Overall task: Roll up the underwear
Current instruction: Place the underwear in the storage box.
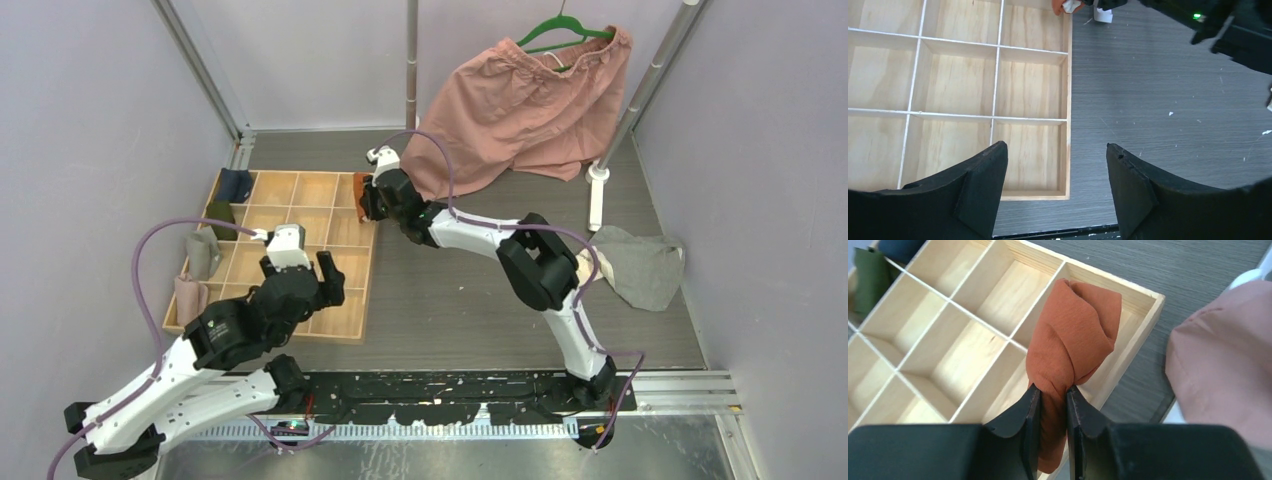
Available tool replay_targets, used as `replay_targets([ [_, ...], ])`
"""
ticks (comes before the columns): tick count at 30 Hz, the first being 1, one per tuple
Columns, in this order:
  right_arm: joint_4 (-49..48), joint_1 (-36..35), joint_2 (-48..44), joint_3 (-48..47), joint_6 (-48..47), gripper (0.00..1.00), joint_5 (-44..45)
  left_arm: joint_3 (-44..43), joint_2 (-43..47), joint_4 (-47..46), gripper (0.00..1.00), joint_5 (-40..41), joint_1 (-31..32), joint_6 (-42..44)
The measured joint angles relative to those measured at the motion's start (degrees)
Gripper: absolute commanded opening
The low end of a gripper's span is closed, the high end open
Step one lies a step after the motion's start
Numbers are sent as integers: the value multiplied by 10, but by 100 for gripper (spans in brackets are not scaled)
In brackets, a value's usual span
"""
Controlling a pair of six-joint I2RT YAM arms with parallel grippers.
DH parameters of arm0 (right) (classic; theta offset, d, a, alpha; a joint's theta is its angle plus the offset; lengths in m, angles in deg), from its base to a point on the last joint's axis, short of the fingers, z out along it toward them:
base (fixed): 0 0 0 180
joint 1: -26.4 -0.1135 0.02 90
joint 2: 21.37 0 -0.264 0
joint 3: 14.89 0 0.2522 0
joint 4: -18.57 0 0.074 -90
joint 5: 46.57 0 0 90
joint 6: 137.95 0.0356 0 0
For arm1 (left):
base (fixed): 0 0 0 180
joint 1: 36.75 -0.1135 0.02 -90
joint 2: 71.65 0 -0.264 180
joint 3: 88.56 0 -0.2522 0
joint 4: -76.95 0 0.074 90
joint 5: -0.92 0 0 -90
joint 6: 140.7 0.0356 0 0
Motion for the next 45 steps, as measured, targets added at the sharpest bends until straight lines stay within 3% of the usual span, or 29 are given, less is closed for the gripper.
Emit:
replay_targets([
  [6,10,40,92,-89,-35,1,-57,0,32,11,75,10,0,1],
  [15,8,67,124,-148,-42,1,-89,0,60,25,75,24,0,3],
  [28,79,59,140,-256,-111,1,-27,2,60,26,75,25,0,9],
  [45,170,35,244,-367,-175,1,7,10,59,24,75,25,0,19],
])
